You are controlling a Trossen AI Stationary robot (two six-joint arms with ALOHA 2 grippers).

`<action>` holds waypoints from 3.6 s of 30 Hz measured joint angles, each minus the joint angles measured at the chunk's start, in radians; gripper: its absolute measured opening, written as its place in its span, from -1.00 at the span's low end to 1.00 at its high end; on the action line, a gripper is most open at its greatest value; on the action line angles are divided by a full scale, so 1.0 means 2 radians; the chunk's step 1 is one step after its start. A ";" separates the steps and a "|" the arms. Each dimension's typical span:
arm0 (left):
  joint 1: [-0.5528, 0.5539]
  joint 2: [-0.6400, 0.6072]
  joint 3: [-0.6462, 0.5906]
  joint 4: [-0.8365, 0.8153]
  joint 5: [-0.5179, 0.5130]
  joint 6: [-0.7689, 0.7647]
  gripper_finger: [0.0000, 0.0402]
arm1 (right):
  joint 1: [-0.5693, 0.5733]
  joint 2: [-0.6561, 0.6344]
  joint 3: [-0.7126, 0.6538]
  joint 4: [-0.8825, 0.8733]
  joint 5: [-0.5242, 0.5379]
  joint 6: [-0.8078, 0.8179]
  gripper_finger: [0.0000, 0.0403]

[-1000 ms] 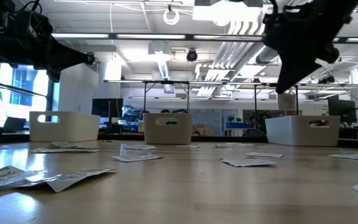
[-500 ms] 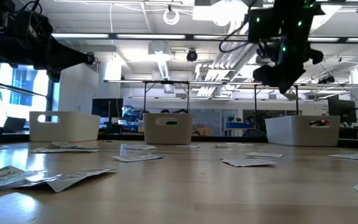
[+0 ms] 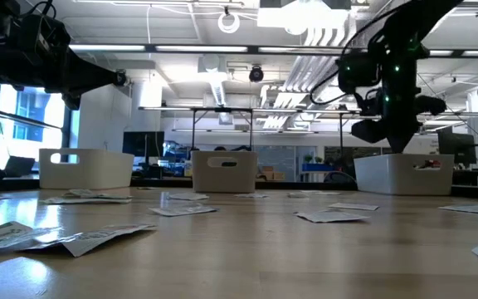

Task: Pick & Place First Aid Supplies
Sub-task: Put the orange pad into the right gray bin

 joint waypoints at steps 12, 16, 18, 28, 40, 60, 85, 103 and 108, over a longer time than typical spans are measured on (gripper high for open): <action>0.000 0.000 0.000 0.000 0.000 0.000 -1.00 | -0.016 0.000 0.000 -0.004 -0.017 -0.044 -0.74; 0.000 0.000 0.000 0.000 0.000 0.000 -1.00 | -0.005 0.000 0.040 -0.025 -0.012 -0.044 -0.52; 0.000 0.000 0.000 0.000 0.000 0.000 -1.00 | 0.011 0.000 0.060 -0.020 -0.014 -0.054 -0.43; 0.000 0.000 0.000 0.000 0.000 0.000 -1.00 | 0.164 0.002 0.038 0.239 -0.169 -0.146 -0.34; 0.000 0.000 0.000 0.000 0.000 0.000 -1.00 | 0.237 0.158 0.022 0.388 -0.192 -0.167 -0.34; 0.000 0.000 0.000 0.000 0.000 0.000 -1.00 | 0.202 0.203 0.033 0.361 -0.323 -0.217 -0.34; 0.000 0.000 0.000 0.000 0.000 0.000 -1.00 | 0.315 0.138 0.031 0.294 -0.244 -0.228 -0.34; 0.000 0.000 0.000 0.000 0.000 0.000 -1.00 | 0.298 0.203 0.033 0.291 -0.202 -0.271 -0.47; 0.000 0.000 0.000 0.000 0.000 0.000 -1.00 | 0.293 0.206 0.033 0.290 -0.200 -0.269 -0.71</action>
